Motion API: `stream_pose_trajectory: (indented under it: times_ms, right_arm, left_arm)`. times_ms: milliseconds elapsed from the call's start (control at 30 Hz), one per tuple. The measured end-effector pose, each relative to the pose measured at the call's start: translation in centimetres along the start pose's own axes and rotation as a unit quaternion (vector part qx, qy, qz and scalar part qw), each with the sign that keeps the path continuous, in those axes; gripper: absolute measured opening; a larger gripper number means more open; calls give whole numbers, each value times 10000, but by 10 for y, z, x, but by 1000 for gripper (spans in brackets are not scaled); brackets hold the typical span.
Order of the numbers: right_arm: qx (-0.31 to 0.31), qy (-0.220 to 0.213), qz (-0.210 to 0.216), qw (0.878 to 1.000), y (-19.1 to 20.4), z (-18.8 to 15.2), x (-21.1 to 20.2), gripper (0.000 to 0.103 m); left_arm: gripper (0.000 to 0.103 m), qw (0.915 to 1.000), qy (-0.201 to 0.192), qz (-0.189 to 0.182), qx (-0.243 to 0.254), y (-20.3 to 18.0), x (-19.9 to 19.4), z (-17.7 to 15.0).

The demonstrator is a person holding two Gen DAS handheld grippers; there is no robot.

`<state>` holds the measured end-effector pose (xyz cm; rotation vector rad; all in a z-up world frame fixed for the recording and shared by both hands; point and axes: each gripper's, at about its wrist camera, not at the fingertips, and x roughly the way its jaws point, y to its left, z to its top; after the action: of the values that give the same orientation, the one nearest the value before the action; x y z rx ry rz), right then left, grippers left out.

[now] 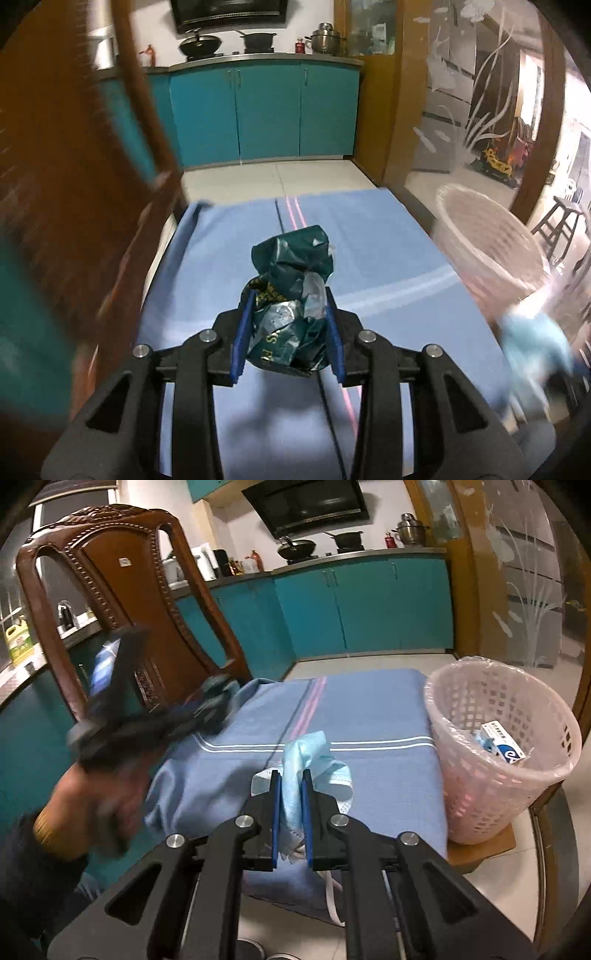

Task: Collect trash
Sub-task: 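Grasp the dark green snack bag with the left gripper while the right gripper grasps the blue face mask, then carry the face mask to the wastebasket and open the right gripper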

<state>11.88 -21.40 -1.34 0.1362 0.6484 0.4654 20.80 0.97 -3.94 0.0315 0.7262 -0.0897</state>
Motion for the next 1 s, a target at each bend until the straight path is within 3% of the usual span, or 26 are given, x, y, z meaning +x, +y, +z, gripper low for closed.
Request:
stream_pose_trajectory:
  times_ms: [133,233,467,1000]
  right_arm:
    - [31,39,-34,10000,10,-11,-8,11]
    - [33,61,-63,10000,18,-25,-19,11]
    - [68,130,-172,9997,27,-45,-42,11]
    - [-28,74,-362,9993,32,-46,-50,11]
  left_arm:
    - [37,9996,-11,13,-283,-4,-63,-41]
    - [37,9994,-3,75,-340,-7,-87,-62]
    - [37,9995,37,-19,-325,-19,-103,-81]
    - [37,9991,33,-121,-407,-16,-105,-88]
